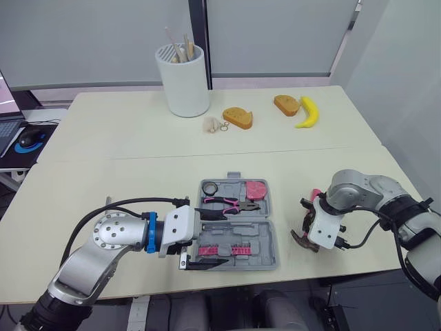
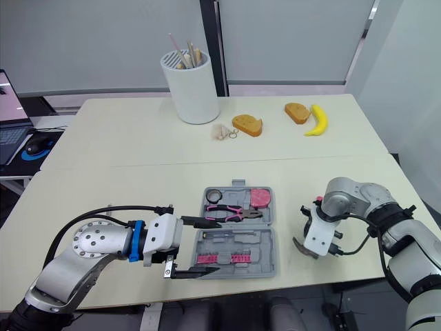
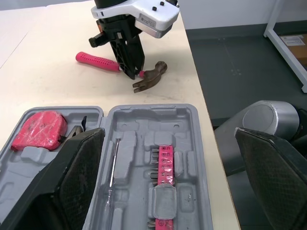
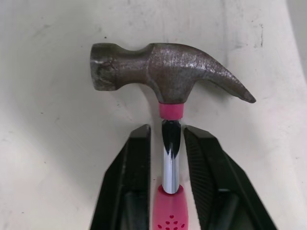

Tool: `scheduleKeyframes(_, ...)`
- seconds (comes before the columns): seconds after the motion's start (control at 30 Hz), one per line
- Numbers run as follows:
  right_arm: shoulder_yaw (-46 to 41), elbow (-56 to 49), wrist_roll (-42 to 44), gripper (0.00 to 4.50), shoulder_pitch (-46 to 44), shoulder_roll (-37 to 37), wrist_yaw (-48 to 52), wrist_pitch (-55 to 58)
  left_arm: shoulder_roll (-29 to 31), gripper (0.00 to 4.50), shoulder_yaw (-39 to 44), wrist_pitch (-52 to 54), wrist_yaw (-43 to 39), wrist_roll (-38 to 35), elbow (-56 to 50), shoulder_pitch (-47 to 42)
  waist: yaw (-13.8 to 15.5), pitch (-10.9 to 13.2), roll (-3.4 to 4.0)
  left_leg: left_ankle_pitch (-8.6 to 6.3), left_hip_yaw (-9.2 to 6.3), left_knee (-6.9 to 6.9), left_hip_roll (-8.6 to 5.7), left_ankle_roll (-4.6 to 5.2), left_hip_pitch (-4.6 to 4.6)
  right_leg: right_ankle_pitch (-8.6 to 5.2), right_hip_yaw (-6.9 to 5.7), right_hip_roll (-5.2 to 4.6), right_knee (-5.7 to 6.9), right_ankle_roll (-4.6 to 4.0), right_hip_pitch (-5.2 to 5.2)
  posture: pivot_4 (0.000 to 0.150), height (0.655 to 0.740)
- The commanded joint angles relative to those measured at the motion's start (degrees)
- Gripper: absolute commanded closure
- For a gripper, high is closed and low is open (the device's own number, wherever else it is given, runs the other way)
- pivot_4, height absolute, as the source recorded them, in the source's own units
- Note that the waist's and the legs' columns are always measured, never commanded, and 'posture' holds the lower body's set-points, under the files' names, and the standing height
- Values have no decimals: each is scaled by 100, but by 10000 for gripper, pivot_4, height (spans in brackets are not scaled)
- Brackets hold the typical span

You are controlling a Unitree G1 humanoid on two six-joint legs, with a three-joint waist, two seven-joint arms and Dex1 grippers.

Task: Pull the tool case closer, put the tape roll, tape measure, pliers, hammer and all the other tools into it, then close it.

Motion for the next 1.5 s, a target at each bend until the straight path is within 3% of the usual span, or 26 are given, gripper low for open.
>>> scheduleKeyframes(0.03, -257, -518, 551, 23042, -201, -425, 392, -65, -10, 0, -23, -51, -39, -16, -84, -24, 0, 4, 7, 0, 0, 0, 0, 0, -1, 0, 0, 0, 0, 0, -1, 1500, 7303)
scheduleKeyframes(0.17, -712, -1809, 1655, 23042, 231, -1171, 999, 966, -36, 0, -42, -45, -96, -61, -39, -115, 15, 10, 17, 0, -3, 0, 1, 0, -15, 0, -3, -2, 0, 0, -13, 1500, 7303)
scheduleKeyframes(0.4, -3038, -4831, 3333, 23042, 2909, -1904, -53, 6161, -105, 0, -73, -46, -253, -130, 186, -431, 111, 9, 17, 0, -7, 3, 0, 0, -31, 0, -7, -6, 2, 0, -22, 1500, 7303)
scheduleKeyframes(0.47, -3865, -5447, 3624, 23042, 3698, -1667, -718, 7583, -112, 0, -72, -31, -302, -156, 229, -514, 136, 7, 14, 0, -8, 3, -1, 0, -34, 0, -9, -7, 2, 1, -23, 1500, 7303)
scheduleKeyframes(0.57, -4778, -6428, 3910, 17515, 4613, -1160, -1558, 9478, -106, 0, -91, -50, -413, -175, 291, -588, 131, 3, 13, 1, -4, 2, -3, -1, -37, -1, -6, -6, 1, 3, -27, 1500, 7303)
scheduleKeyframes(0.67, -5209, -7580, 3852, 9955, 5255, 222, -2952, 11525, -151, 0, -160, -75, -521, -157, 409, -748, 128, -3, 8, 1, -13, -2, 2, -2, -44, -2, -11, 3, 0, 5, -33, 1500, 7303)
scheduleKeyframes(0.8, -5319, -8189, 3613, 9955, 5236, 1793, -4281, 13113, -247, 0, -222, -68, -618, -187, 497, -952, 102, -2, 12, 6, -8, -4, 2, -12, -50, -9, -1, 10, 8, 18, -46, 1500, 7303)
scheduleKeyframes(1.03, -5430, -8144, 3210, 9955, 4856, 3686, -5849, 14072, -354, 0, -241, 35, -757, -293, 546, -1201, 70, -6, 8, 7, -9, -4, -2, -14, -53, -17, -2, 34, 0, 38, -46, 1500, 7303)
scheduleKeyframes(1.33, -5400, -6955, 3096, 9955, 4609, 4258, -6642, 13393, -370, 0, -280, -48, -797, -172, 585, -1207, 8, -6, 7, 6, -13, -8, 2, -12, -56, -17, -1, 44, -4, 36, -48, 1500, 7303)
scheduleKeyframes(1.5, -5338, -6649, 3135, 20989, 4588, 4329, -6821, 13188, -372, 0, -300, -139, -805, -90, 641, -1180, -9, -8, 4, 6, -13, -8, 3, -12, -55, -17, 0, 46, -4, 37, -47, 1500, 7303)
